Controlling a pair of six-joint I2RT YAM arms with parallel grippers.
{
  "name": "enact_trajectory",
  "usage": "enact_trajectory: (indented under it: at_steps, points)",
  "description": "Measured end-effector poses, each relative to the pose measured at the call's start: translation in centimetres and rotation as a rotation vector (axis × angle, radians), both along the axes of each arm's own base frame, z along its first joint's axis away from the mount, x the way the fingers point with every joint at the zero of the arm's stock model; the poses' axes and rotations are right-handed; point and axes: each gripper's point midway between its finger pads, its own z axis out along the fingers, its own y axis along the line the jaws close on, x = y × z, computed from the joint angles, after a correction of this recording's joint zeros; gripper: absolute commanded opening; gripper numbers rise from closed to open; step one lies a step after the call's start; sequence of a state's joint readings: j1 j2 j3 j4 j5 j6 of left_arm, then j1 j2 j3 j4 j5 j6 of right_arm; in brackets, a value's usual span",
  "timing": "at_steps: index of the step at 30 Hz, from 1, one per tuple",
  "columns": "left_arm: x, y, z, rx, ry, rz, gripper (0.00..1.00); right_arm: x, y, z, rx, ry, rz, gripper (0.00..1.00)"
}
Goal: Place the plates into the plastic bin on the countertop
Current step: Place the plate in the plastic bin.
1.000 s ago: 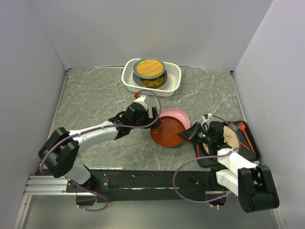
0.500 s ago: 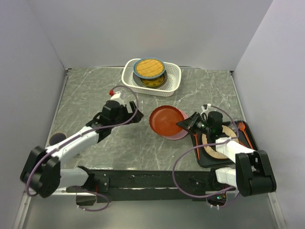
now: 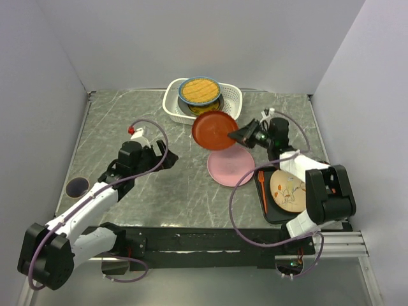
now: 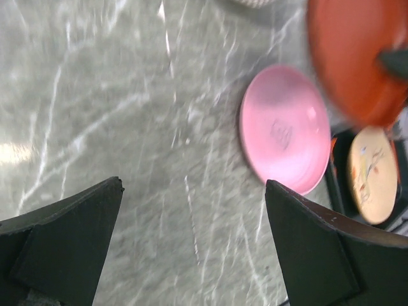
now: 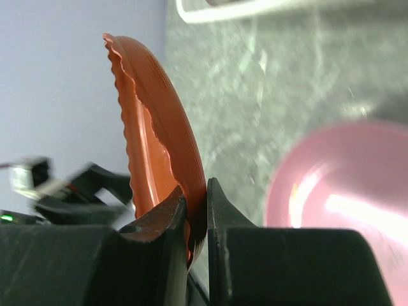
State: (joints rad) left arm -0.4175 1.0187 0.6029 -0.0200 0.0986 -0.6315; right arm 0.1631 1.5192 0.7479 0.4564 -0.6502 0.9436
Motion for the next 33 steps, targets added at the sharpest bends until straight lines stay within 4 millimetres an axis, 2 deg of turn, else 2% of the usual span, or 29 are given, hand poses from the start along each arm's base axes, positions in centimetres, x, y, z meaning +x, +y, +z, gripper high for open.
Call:
enact_trajectory:
  at_steps: [6, 11, 21, 33]
  points:
    - [-1.2, -0.5, -4.1, -0.002, 0.107, -0.044, 0.99, 3.6, 1.2, 2.7, 0.007, -0.046, 0.006, 0.0]
    - [-1.9, -1.0, -5.9, -0.017, 0.151, -0.074, 0.99, 6.6, 1.8, 3.8, -0.011, -0.054, 0.004, 0.0]
    - [-2.6, -1.3, -7.4, -0.037, 0.178, -0.094, 0.99, 9.4, 2.4, 4.1, -0.038, -0.033, 0.003, 0.0]
    - [-2.8, -1.1, -8.3, -0.027, 0.195, -0.09, 0.99, 16.3, 3.9, 4.4, -0.065, -0.034, 0.01, 0.0]
